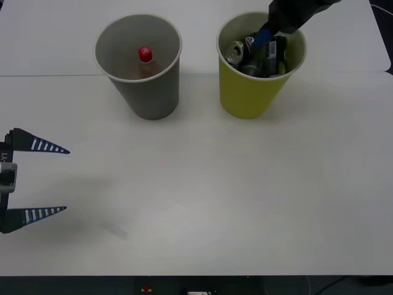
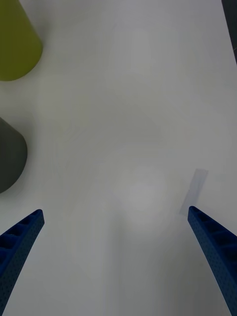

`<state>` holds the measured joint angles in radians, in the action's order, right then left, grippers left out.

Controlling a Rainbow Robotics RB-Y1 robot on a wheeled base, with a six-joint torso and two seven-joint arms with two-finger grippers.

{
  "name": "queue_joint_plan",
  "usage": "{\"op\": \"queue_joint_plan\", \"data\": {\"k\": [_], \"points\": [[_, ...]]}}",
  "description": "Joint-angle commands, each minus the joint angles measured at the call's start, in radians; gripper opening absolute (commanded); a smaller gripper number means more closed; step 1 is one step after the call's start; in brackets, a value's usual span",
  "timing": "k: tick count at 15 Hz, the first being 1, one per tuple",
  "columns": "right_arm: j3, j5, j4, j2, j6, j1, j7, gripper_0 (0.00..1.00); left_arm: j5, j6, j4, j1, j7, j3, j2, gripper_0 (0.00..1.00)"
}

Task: Put the can into the green bin and the plastic bottle into the gray bin

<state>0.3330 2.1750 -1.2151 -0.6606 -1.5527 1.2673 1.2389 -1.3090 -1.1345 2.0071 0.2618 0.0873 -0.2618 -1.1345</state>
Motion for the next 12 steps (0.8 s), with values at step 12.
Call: {"op": "queue_joint_plan", "data": {"k": [12], "points": [[-0.358,-0.351,-0.396,-0.215,-0.018,-0.338,-0.220,1.00,0.000,0.000,0.000,0.000,0.000,0.000,0.000,1.00]]}}
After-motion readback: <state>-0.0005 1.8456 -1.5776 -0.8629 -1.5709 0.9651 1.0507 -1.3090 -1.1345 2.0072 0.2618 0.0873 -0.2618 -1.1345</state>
